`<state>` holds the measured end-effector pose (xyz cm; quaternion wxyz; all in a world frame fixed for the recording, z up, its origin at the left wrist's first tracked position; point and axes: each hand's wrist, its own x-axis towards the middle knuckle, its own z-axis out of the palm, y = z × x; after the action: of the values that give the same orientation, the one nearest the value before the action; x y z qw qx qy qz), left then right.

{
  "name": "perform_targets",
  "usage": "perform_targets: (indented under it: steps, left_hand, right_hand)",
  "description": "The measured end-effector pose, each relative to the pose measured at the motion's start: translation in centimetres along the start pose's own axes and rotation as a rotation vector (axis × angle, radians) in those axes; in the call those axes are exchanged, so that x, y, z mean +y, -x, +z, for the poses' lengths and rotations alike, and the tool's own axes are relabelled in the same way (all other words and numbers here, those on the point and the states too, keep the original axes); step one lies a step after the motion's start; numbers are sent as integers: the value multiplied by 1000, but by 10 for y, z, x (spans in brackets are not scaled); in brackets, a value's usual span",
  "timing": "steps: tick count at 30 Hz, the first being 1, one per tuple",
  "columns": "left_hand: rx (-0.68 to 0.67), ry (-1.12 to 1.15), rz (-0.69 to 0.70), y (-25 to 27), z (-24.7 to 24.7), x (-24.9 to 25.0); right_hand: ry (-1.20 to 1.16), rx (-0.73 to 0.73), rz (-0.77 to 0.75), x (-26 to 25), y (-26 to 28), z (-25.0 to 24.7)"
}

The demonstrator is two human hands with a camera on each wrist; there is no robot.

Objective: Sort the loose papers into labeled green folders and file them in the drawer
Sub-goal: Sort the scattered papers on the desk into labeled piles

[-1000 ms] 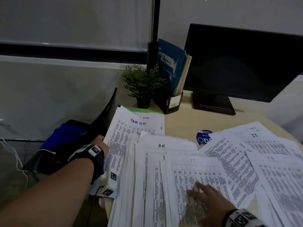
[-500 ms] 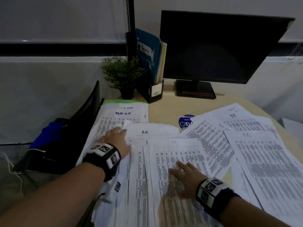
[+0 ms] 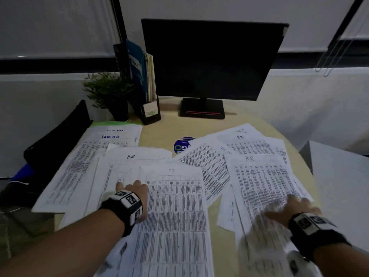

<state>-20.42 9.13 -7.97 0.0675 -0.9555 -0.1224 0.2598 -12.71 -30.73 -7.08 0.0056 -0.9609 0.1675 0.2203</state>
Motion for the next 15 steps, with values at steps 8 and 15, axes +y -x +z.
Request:
perform_targets:
  steps: [8,15]
  left_hand:
    - [41,104,-276,4,9,46]
    - [109,284,-304,17,-14,80]
  right_hand:
    - [-17,-137,3,53,-26,3]
    - [-106,-160,-165,58,-50,8]
